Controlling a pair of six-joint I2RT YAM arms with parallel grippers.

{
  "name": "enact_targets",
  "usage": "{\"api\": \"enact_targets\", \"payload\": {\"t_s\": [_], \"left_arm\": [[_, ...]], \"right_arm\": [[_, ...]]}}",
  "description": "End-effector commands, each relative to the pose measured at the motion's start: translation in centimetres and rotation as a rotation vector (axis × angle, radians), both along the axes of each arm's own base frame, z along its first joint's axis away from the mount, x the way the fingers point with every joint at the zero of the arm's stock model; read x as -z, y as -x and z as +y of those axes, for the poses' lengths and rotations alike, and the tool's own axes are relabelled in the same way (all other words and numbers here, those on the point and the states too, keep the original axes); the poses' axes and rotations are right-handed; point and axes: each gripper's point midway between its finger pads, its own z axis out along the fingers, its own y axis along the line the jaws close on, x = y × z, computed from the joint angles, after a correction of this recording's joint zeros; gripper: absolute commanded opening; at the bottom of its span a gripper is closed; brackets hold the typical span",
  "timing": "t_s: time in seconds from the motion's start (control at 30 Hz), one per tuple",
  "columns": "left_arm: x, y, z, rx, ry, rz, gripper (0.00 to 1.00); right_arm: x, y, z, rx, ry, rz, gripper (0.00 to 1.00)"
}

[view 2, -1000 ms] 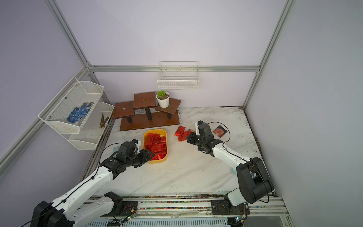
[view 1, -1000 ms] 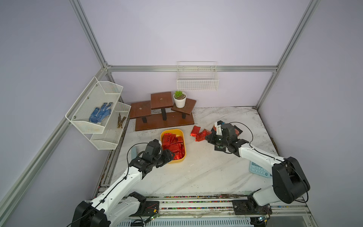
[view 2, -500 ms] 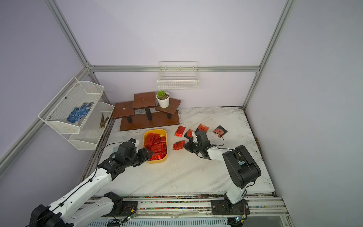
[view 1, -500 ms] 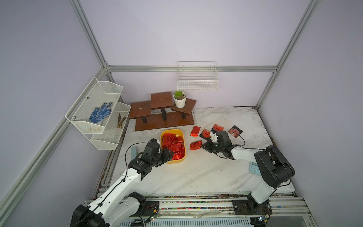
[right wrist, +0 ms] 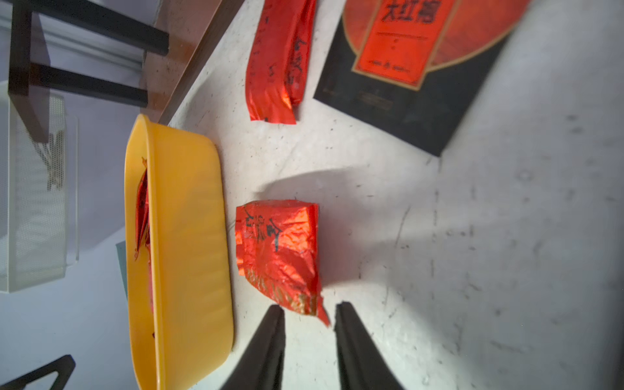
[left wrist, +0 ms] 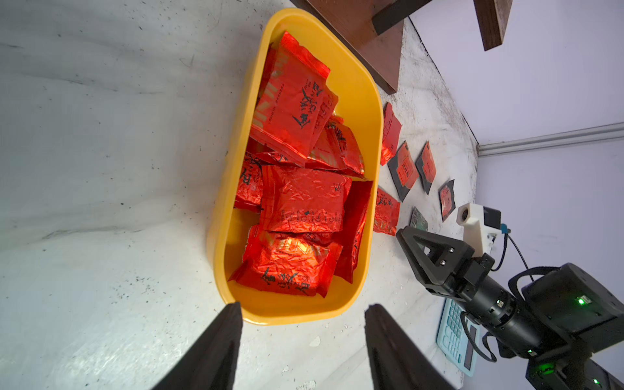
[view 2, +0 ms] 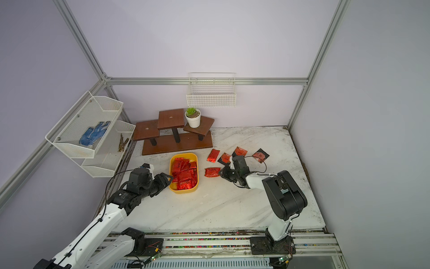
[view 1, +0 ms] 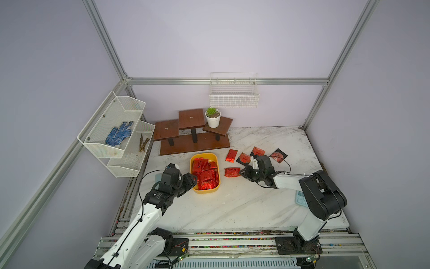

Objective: Take the tea bags out of the storage box
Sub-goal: Place the tea bag at the center of the board, then pick up the tea bag from the storage box.

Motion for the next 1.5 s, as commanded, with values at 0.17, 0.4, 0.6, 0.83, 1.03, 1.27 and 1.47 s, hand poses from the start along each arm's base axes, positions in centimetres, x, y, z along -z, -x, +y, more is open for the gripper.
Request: {"api": "enact_targets", "payload": {"t_s": [0.17,0.4,0.6,0.83,1.03,1.27,1.47], "left_arm": [[-1.7,-0.6,0.9,0.008,0.002,-0.043,0.62],[-1.6,-1.0,1.4,-0.002,0.003,-0.037,0.62],[-1.0,-1.1,2.2,-0.023,0.021,-0.021,0.62],[-0.1,-0.6,2.8,-0.047,0.041,0.002,0.62],[1.1,0.0,3.3,-0.07,0.05,0.022,0.62],[2.7,0.9,3.5,-0.09,0.072,0.058,0.62],[3.4,2.0,3.5,-0.1,0.087,0.069,0.61]], "right_arm": [[-5.9,-1.6,-1.0,0.006,0.075,-0.144,0.4],[-9.4,-2.0,2.0,-0.079,0.061,-0.206,0.4],[-11.1,-1.7,6.5,-0.178,0.036,-0.222,0.4],[-12.0,-2.2,12.3,-0.269,-0.004,-0.229,0.41],[-11.4,-3.0,17.3,-0.342,-0.011,-0.217,0.4],[-9.6,-4.0,21.3,-0.382,-0.033,-0.184,0.41],[-7.5,-4.8,23.7,-0.397,-0.056,-0.139,0.4]]}}
